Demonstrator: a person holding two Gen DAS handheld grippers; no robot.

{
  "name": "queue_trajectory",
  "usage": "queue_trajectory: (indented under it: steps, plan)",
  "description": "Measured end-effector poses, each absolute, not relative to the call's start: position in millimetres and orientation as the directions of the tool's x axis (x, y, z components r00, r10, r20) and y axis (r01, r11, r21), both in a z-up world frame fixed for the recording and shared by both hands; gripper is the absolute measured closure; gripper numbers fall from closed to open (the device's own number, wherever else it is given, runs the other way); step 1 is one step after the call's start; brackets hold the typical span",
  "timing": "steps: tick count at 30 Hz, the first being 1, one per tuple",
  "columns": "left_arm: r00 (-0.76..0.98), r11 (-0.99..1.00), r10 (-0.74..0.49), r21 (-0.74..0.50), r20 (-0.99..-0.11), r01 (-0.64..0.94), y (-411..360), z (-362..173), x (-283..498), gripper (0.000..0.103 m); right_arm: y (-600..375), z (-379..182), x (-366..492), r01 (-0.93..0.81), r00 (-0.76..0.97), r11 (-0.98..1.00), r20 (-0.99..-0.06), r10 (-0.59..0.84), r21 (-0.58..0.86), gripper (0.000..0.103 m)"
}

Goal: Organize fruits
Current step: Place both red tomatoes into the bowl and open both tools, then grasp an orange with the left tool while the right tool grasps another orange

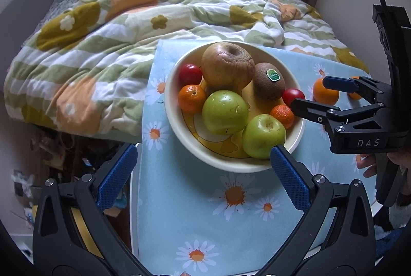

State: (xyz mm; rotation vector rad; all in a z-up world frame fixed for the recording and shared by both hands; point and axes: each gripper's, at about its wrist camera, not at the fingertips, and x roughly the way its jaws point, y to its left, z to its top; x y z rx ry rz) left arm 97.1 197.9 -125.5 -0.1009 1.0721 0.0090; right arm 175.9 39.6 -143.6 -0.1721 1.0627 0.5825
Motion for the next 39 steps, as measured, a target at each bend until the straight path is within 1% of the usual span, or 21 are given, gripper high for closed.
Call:
queue_trajectory:
  steps: [4,5,6,14,19,25,32,35,39]
  plan:
    - [0.489,0.997,-0.039,-0.070,-0.871,-0.045,194.3,-116.3,92.2,0.000,37.2,-134.6,170.8,-0.518,0.368,0.843,-0.852,0.372,0.144,0.006]
    - [0.494,0.997,-0.040,-0.069,-0.868,-0.042,193.4,-113.2,90.9,0.000,36.6,-132.2,169.7,-0.514,0.371,0.845,-0.851,0.373,0.146,0.001]
    - [0.500,0.997,-0.041,-0.069,-0.865,-0.039,192.2,-109.9,89.9,0.000,35.1,-129.2,168.5,-0.510,0.376,0.847,-0.847,0.376,0.150,0.000]
    - [0.544,0.999,-0.034,-0.045,-0.839,-0.007,186.9,-81.6,80.0,0.000,23.3,-91.3,147.9,-0.496,0.463,0.859,-0.800,0.382,0.124,0.000]
    - [0.561,0.997,-0.074,-0.071,-0.824,0.028,181.7,-65.6,83.6,0.000,6.1,-63.7,130.6,-0.421,0.563,0.906,-0.769,0.302,0.047,0.000]
    - [0.605,0.996,-0.075,-0.033,-0.793,0.080,159.8,-44.2,91.3,0.000,-34.8,-43.5,120.9,-0.339,0.586,0.936,-0.758,0.287,0.093,0.000]
    - [0.646,0.998,-0.058,-0.046,-0.761,0.035,120.9,-33.7,104.8,0.000,-88.9,-36.8,124.9,-0.316,0.597,0.947,-0.764,0.244,0.056,0.000]
    - [0.646,0.998,-0.048,-0.062,-0.762,0.001,97.7,-36.8,115.6,0.000,-114.7,-39.7,129.9,-0.320,0.604,0.947,-0.762,0.233,0.035,0.000]
    - [0.631,0.996,-0.051,-0.086,-0.774,-0.026,62.5,-50.0,128.1,0.000,-148.9,-48.6,136.3,-0.334,0.599,0.941,-0.758,0.260,0.058,0.000]
